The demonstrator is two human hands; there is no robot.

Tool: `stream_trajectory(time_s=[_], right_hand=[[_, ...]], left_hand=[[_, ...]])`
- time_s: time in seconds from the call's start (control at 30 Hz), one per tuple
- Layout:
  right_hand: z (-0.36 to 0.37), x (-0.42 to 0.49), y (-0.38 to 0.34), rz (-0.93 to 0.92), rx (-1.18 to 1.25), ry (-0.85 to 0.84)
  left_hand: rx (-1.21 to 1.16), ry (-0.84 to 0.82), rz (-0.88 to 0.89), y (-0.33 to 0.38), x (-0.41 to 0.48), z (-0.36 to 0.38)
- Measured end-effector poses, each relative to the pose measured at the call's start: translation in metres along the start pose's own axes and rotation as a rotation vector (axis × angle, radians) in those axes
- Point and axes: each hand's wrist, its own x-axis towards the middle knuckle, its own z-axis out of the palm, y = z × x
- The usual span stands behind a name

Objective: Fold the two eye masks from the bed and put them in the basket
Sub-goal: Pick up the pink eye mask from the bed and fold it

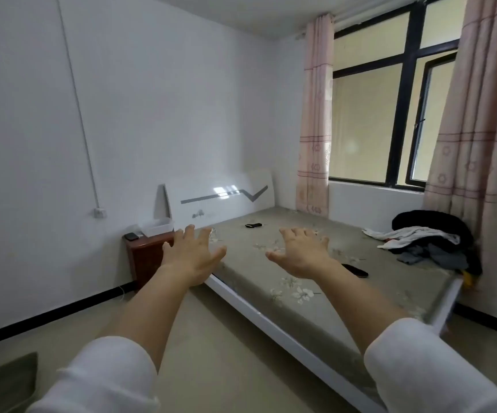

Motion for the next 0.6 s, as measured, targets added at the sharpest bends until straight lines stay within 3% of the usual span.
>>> stream_trajectory(time_s=[0.6], right_hand=[[0.093, 0.277, 0.02, 0.012, -0.008, -0.115]], left_hand=[[-0.012, -0.043, -0.021, -0.029, 0.277, 0.107]])
